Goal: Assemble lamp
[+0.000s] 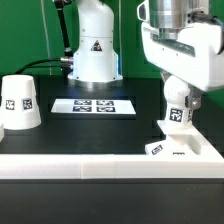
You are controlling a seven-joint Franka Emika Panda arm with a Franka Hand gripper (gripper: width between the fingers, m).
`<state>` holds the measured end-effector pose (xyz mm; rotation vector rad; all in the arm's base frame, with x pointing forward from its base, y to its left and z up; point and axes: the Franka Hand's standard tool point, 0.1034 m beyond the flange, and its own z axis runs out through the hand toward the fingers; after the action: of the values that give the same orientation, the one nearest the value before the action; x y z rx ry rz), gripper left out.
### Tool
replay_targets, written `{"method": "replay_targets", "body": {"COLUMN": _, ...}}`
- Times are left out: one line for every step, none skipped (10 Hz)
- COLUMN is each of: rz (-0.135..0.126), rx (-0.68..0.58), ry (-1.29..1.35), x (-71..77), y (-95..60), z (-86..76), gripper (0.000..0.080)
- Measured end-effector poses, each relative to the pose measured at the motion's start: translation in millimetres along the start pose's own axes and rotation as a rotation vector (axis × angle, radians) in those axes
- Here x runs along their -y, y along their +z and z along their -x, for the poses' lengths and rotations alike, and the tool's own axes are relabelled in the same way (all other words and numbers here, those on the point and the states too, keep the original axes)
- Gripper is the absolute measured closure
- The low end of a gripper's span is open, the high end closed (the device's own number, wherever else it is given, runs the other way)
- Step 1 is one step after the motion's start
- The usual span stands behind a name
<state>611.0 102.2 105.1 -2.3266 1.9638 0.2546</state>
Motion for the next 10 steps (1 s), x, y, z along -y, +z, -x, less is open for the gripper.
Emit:
{"method": "replay_targets", "body": {"rz": -0.001, "rx": 0.0, "ry": 0.038, "x": 0.3, "y": 0.1, "z": 1.1, "gripper": 0.0222}}
{"method": "replay_targets", "body": {"rz": -0.001, "rx": 0.0, "ry": 0.066, "x": 0.4, "y": 0.2, "z": 2.3, "gripper": 0.0222}}
{"method": "replay_targets", "body": {"rz": -0.001, "rx": 0.001, "ry": 0.084, "x": 0.4, "y": 0.6, "z": 3.1, "gripper": 0.0222}}
{"method": "replay_targets", "body": {"rz": -0.001, "rx": 0.001, "ry": 0.058, "x": 0.4, "y": 0.7, "z": 3.3, "gripper": 0.0134}}
{"method": "replay_targets", "body": {"rz": 0.002, "rx": -0.006, "ry": -0.007, "x": 0.1, "y": 0.4, "z": 3.5, "gripper": 0.0134}}
{"method": "replay_targets", "body": {"rz": 0.002, "rx": -0.008, "ry": -0.077, "x": 0.6, "y": -0.6, "z": 7.1, "gripper": 0.0107}}
{"method": "replay_targets", "body": {"rz": 0.001, "rx": -0.009, "ry": -0.159, "x": 0.9, "y": -1.7, "z": 10.0, "gripper": 0.0102}}
{"method": "replay_targets", "body": {"rz": -0.002, "rx": -0.006, "ry": -0.257, "x": 0.2, "y": -3.4, "z": 10.4, "gripper": 0.0102}}
{"method": "replay_targets", "body": {"rz": -0.001, "rx": -0.006, "ry": -0.292, "x": -2.0, "y": -4.4, "z": 8.1, "gripper": 0.0101}}
{"method": "replay_targets", "body": {"rz": 0.001, "rx": -0.005, "ry": -0.349, "x": -4.2, "y": -3.9, "z": 4.6, "gripper": 0.0101}}
